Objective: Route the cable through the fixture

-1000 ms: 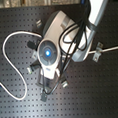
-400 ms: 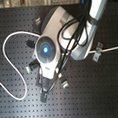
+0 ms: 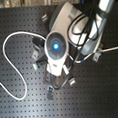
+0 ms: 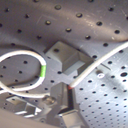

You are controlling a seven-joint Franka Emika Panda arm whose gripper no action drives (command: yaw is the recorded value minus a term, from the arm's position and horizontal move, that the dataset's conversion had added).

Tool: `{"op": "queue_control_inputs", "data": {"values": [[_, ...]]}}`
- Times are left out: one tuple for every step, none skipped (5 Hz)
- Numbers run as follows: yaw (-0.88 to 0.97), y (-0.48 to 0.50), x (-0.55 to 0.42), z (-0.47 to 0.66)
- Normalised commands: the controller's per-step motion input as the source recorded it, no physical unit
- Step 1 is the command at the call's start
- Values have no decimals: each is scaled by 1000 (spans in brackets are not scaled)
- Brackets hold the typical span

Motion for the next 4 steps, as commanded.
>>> {"op": "queue_control_inputs", "data": {"values": [[0,113,44,352],[0,232,-1,365],[0,257,51,295],[0,289,-140,291]]}}
